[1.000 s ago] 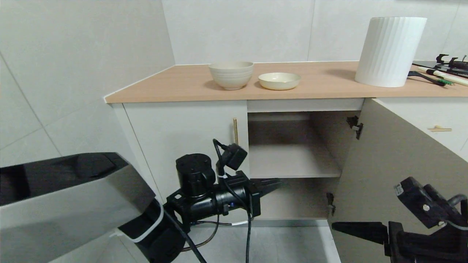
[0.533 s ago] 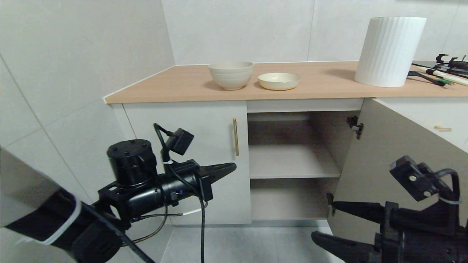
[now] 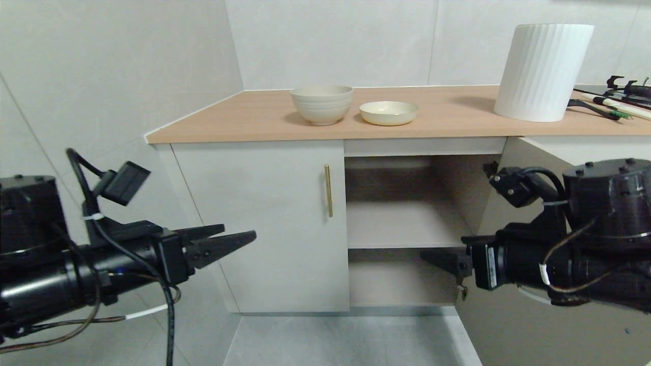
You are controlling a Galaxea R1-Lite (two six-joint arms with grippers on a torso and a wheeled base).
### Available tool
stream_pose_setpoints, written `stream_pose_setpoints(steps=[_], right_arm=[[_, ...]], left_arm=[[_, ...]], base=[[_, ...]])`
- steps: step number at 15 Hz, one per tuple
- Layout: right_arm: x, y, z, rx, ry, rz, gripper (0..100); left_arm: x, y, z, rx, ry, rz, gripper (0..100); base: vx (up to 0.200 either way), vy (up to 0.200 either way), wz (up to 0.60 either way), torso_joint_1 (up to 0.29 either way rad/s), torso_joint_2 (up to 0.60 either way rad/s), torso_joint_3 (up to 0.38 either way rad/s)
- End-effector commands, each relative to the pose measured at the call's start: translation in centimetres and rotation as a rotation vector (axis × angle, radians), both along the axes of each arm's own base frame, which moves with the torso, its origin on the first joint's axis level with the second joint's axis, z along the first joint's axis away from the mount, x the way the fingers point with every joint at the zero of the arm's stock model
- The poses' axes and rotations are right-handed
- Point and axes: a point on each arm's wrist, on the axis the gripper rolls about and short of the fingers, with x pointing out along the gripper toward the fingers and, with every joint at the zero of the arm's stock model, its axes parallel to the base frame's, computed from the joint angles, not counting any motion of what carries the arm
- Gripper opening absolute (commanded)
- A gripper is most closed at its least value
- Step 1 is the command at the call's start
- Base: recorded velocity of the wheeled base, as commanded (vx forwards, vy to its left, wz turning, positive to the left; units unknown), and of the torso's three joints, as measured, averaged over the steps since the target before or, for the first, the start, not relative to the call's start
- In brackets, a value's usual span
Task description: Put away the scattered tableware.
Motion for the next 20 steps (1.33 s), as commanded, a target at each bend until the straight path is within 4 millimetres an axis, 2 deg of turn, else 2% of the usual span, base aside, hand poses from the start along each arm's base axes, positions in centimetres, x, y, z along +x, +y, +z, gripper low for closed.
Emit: stream_pose_setpoints(steps=[1, 3, 6, 9, 15, 20], right_arm=[[2.2, 0.5, 1.2, -0.022, 0.004, -0.056, 100], [3.9, 1.7, 3.4, -0.064, 0.022, -0.112, 100], [3.6, 2.4, 2.5, -0.108, 0.038, -0.152, 100], [2.8, 2.0, 3.4, -0.098, 0.008, -0.172, 100], [0.3, 1.0, 4.9, -0.094, 0.016, -0.128, 100], [-0.2, 0.8, 4.4, -0.084, 0.032, -0.082, 100]], left_arm=[[-2.5, 1.7, 4.2, -0.018, -0.134, 0.066, 100], [-3.1, 1.8, 5.0, -0.012, -0.106, 0.083, 100], [-2.0, 1.6, 4.8, -0.001, -0.089, 0.113, 100], [-1.4, 1.5, 4.4, 0.003, -0.066, 0.11, 100], [-1.6, 1.5, 4.6, 0.001, -0.078, 0.11, 100], [-1.5, 1.5, 4.6, 0.001, -0.075, 0.11, 100]], base=[[0.0, 0.0, 0.0, 0.0, 0.0, 0.0], [0.0, 0.0, 0.0, 0.0, 0.0, 0.0], [0.0, 0.0, 0.0, 0.0, 0.0, 0.0], [0.0, 0.0, 0.0, 0.0, 0.0, 0.0], [0.2, 0.0, 0.0, 0.001, 0.0, 0.003], [0.2, 0.0, 0.0, 0.0, 0.0, 0.002]])
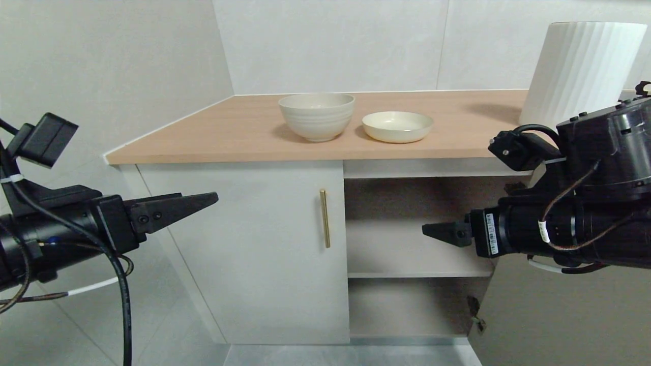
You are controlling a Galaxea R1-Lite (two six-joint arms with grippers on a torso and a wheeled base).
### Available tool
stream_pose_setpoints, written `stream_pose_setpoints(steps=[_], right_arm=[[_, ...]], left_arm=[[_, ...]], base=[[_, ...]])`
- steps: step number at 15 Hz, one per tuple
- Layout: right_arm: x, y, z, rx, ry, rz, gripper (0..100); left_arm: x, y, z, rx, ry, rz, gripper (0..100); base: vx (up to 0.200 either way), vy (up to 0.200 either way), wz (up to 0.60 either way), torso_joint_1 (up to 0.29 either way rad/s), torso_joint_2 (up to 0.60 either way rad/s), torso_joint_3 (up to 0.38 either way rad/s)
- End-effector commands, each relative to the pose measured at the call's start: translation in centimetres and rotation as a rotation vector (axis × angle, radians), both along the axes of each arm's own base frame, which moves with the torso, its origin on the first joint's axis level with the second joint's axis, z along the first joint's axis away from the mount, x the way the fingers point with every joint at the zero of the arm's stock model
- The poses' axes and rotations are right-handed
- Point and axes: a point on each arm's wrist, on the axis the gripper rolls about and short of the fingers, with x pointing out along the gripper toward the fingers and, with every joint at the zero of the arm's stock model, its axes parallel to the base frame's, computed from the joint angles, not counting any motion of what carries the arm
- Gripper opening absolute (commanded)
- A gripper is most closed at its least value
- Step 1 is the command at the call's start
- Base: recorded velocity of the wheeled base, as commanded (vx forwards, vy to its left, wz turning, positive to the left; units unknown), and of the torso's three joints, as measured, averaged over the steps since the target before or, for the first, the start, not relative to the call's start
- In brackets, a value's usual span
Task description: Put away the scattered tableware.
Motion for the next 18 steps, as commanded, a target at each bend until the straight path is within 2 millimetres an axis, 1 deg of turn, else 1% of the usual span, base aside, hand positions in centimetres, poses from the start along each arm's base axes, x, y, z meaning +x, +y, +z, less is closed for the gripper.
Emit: stream_pose_setpoints(steps=[1, 3, 12, 16, 18], right_arm=[[-0.15, -0.1, 0.12, 0.002, -0.004, 0.001, 100], [-0.18, -0.14, 0.11, 0.0, -0.005, 0.0, 100], [-0.6, -0.01, 0.16, 0.001, -0.01, 0.015, 100], [-0.64, -0.04, 0.11, 0.0, -0.009, 0.015, 100], [-0.63, -0.04, -0.06, -0.004, -0.004, 0.016, 100]], left_arm=[[0.11, 0.01, -0.1, 0.0, 0.006, 0.001, 100], [0.11, 0.01, -0.08, 0.0, 0.004, 0.001, 100], [-0.2, 0.01, 0.06, -0.001, -0.005, -0.002, 100], [-0.05, 0.0, -0.07, -0.001, 0.003, -0.002, 100], [0.12, -0.02, -0.22, 0.0, 0.01, -0.003, 100]], base=[[0.2, 0.0, 0.0, -0.002, 0.0, 0.002], [0.2, 0.0, 0.0, 0.007, 0.0, 0.005], [0.0, 0.0, 0.0, 0.0, 0.0, 0.0], [0.0, 0.0, 0.0, 0.043, -0.21, -0.223], [0.0, 0.0, 0.0, 0.186, -0.5, -0.305]])
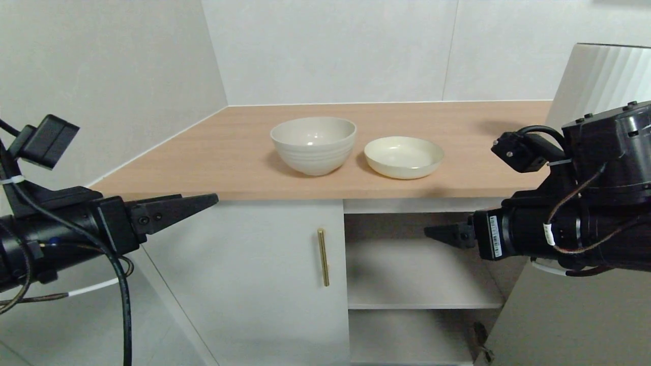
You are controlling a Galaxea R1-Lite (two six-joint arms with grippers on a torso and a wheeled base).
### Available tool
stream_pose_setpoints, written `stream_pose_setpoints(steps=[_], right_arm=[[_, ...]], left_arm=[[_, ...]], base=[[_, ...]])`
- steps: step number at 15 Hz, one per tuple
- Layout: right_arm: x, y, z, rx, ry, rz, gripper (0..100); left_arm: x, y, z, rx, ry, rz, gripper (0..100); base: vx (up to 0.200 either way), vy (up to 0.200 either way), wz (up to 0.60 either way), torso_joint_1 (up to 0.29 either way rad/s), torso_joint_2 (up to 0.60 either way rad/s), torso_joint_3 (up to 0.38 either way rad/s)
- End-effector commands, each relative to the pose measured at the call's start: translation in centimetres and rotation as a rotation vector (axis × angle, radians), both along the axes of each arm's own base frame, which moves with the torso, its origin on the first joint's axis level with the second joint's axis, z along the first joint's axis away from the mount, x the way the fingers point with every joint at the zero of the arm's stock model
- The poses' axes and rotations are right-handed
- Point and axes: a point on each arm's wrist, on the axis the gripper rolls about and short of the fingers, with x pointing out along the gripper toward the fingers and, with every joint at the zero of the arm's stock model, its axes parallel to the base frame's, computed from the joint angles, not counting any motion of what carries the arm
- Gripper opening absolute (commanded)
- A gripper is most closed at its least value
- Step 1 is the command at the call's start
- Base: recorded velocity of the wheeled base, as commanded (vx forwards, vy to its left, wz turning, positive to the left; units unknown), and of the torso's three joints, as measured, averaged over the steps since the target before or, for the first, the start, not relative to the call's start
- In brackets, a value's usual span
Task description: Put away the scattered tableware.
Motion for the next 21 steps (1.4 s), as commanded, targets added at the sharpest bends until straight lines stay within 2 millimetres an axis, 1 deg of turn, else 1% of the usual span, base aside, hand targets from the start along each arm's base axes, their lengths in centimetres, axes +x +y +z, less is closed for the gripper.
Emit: stream_pose_setpoints(steps=[1, 7, 9, 12, 13, 15, 17, 19, 20, 21], right_arm=[[0.0, 0.1, -0.2, -0.004, 0.006, 0.001, 100], [0.2, 0.1, -0.4, -0.008, 0.012, -0.002, 100], [0.3, 0.1, -0.4, -0.01, 0.014, -0.002, 100], [0.7, 0.5, -0.4, -0.002, 0.007, 0.002, 100], [1.4, 0.8, -0.5, 0.013, -0.021, 0.001, 100], [2.7, 1.1, -1.0, -0.014, -0.062, 0.003, 100], [3.5, 1.3, -1.3, -0.014, -0.073, 0.011, 100], [4.5, 1.9, -0.9, -0.036, -0.023, -0.004, 100], [4.8, 2.1, 0.0, -0.009, 0.026, -0.032, 100], [5.3, 2.5, 0.7, 0.051, 0.08, -0.08, 100]], left_arm=[[0.4, -0.1, -0.3, 0.001, 0.017, -0.001, 100], [1.8, -0.2, -1.5, 0.006, 0.074, -0.002, 100], [1.9, -0.2, -1.5, 0.006, 0.077, -0.004, 100], [2.7, -0.5, -0.8, 0.005, 0.065, -0.013, 100], [3.6, -0.9, -0.6, 0.009, 0.092, -0.027, 100], [4.9, -2.0, 0.3, 0.02, 0.17, -0.055, 100], [4.9, -2.6, 1.4, 0.033, 0.244, -0.073, 100], [4.7, -3.6, 2.6, -0.019, 0.339, -0.084, 100], [4.9, -4.4, 2.8, -0.058, 0.372, -0.087, 100], [5.6, -5.0, 2.5, -0.061, 0.398, -0.069, 100]], base=[[0.0, 0.0, 0.0, 0.154, -0.54, -0.29], [0.0, 0.0, 0.0, 0.172, -0.47, -0.287], [0.0, 0.0, 0.0, 0.198, -0.48, -0.283], [0.0, 0.0, 0.0, 0.207, -0.48, -0.279], [0.0, 0.0, 0.0, 0.134, -0.29, -0.159], [0.0, 0.0, 0.0, 0.054, -0.13, -0.066], [0.0, 0.0, 0.0, 0.0, 0.0, 0.0], [0.0, 0.0, 0.0, 0.0, 0.0, 0.0], [0.0, 0.0, 0.0, 0.0, 0.0, 0.0], [0.0, 0.0, 0.0, 0.0, 0.0, 0.0]])
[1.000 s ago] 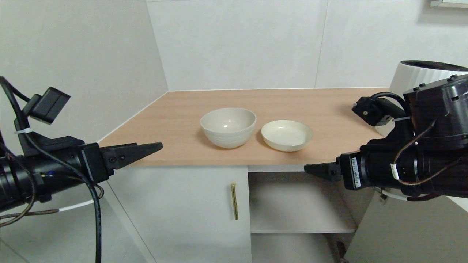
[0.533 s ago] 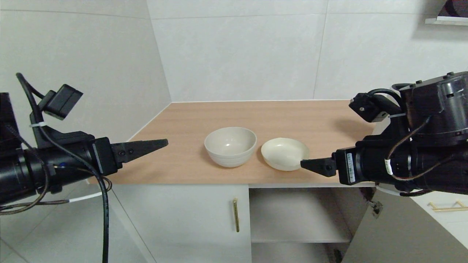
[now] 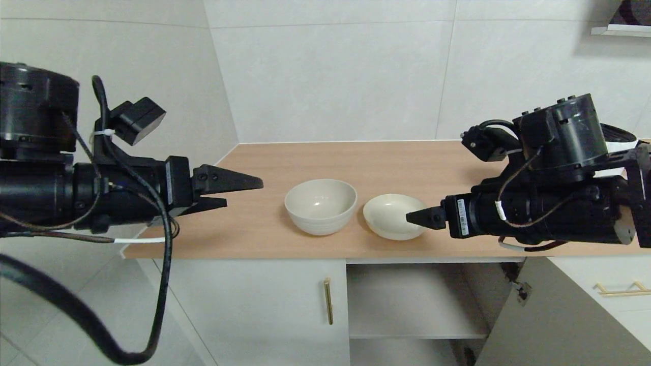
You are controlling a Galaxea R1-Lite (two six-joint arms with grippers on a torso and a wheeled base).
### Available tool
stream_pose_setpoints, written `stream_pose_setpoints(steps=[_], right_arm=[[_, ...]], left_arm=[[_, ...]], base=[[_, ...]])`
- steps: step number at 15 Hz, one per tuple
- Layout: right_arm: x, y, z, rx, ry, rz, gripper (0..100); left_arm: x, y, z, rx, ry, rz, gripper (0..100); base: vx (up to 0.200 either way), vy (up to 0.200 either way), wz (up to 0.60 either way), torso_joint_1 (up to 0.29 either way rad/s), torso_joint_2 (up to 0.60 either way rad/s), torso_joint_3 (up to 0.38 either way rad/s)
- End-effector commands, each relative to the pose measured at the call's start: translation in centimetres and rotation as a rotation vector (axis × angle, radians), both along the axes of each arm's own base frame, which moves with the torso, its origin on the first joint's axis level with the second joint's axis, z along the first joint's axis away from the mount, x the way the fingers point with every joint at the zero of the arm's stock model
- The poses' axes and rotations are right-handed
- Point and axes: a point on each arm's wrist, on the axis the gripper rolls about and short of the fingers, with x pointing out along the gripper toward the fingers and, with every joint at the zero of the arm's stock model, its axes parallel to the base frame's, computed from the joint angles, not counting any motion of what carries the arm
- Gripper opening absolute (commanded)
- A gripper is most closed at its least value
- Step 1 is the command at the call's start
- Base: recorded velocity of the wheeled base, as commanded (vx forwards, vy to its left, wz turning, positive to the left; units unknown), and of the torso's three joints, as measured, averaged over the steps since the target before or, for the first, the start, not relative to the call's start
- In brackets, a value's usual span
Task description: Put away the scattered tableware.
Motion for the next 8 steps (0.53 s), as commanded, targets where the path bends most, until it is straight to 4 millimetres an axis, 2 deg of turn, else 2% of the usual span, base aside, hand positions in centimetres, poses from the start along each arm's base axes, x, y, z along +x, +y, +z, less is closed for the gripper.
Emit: stream_pose_setpoints(steps=[1, 3, 5, 8], right_arm=[[1.6, 1.1, 1.2, 0.083, 0.083, -0.075, 100], [3.3, 1.3, 0.8, 0.118, 0.13, -0.14, 100], [4.9, 2.1, -0.5, 0.101, 0.142, -0.235, 100], [6.3, 2.7, -2.2, 0.069, 0.147, -0.277, 100]], left_arm=[[1.9, -1.9, -0.9, 0.036, 0.039, 0.024, 100], [5.3, -4.0, -4.1, 0.184, 0.101, 0.203, 100], [7.6, -6.0, -5.6, 0.176, 0.153, 0.322, 100], [9.0, -6.8, -6.8, 0.146, 0.169, 0.351, 100]], base=[[0.0, 0.0, 0.0, 0.0, 0.0, 0.0], [0.0, 0.0, 0.0, 0.0, 0.0, 0.0], [0.0, 0.0, 0.0, 0.0, 0.0, 0.0], [0.0, 0.0, 0.0, 0.0, 0.0, 0.0]])
